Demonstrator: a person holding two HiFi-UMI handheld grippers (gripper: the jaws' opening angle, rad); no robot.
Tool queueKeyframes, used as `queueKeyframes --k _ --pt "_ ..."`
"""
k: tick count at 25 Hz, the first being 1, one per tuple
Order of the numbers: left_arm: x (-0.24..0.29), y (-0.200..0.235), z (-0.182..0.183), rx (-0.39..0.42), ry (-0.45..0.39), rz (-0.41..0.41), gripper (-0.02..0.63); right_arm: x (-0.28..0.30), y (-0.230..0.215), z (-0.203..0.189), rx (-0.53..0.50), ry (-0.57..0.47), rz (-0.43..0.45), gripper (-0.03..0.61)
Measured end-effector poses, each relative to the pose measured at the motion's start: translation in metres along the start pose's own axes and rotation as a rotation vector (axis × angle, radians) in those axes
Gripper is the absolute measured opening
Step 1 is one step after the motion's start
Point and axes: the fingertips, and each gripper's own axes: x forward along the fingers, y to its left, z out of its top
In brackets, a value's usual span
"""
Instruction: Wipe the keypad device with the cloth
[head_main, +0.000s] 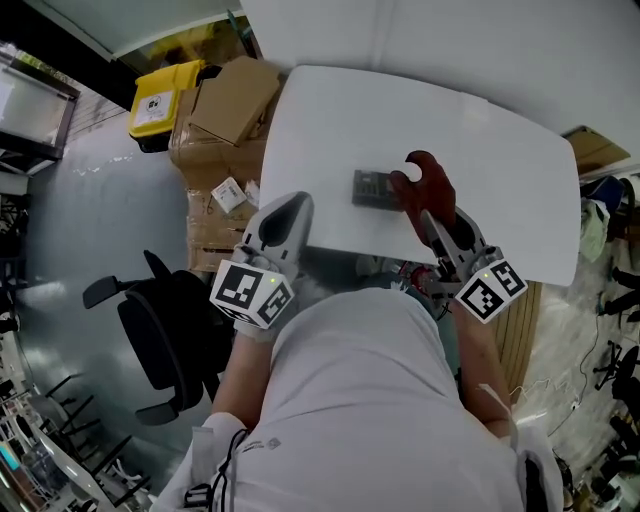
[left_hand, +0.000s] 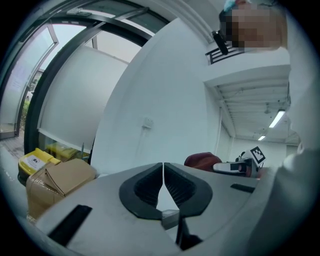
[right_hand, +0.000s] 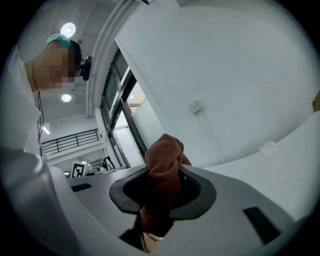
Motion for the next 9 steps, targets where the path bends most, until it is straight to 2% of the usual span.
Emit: queueKeyframes --k 9 --pt "-0.0001 -0.0068 -0.0054 0.019 0.009 -0.007 0.017 -0.0088 0.0012 -0.0018 -0.022 0.001 -0.025 0.106"
